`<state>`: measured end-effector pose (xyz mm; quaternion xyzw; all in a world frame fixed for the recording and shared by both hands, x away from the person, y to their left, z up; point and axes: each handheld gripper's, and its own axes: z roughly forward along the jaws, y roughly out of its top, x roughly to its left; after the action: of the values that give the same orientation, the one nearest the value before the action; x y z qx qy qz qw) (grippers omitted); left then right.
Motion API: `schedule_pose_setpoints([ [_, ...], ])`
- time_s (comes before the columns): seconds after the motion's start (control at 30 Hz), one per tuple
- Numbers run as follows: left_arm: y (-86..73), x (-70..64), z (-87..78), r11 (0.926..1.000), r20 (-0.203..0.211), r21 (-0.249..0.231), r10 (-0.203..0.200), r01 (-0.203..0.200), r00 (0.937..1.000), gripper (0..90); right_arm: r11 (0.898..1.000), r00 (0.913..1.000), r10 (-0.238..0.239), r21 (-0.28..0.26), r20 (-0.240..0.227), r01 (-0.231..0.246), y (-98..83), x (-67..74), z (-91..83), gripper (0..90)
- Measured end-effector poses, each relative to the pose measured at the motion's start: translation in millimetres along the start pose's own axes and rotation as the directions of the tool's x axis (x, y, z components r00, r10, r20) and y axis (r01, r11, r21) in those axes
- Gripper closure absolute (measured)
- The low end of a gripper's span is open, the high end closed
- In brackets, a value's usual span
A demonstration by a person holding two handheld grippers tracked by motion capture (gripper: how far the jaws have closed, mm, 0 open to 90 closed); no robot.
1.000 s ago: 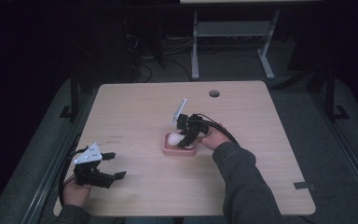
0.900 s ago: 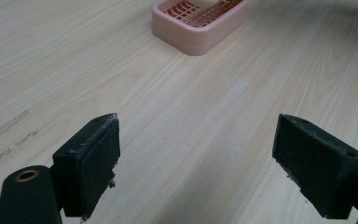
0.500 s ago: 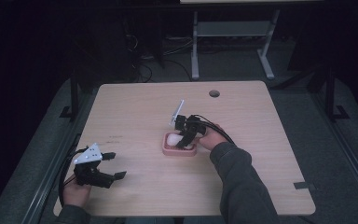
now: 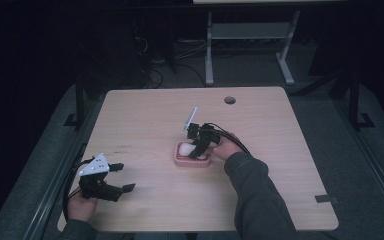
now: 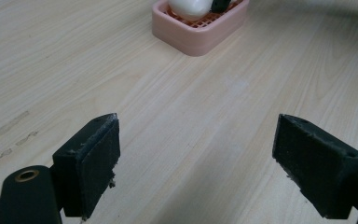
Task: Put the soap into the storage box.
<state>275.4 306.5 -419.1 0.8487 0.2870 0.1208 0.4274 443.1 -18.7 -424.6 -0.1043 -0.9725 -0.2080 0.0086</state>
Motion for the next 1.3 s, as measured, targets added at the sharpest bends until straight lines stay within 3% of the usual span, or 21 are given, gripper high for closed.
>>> schedule_pose_setpoints([
  [0.73,0.1,-0.6,0.5,1.0,0.002,0.0,-0.002,0.002,1.0,14.8,1.0,0.9997,-0.011,0.004,0.024,0.011,1.0,1.8,3.8,48.0],
  [1.3,0.3,-0.8,0.9,1.0,0.0,0.004,0.005,-0.005,1.0,14.8,1.0,0.9998,-0.003,-0.022,0.02,0.003,0.7,3.0,2.9,41.7],
])
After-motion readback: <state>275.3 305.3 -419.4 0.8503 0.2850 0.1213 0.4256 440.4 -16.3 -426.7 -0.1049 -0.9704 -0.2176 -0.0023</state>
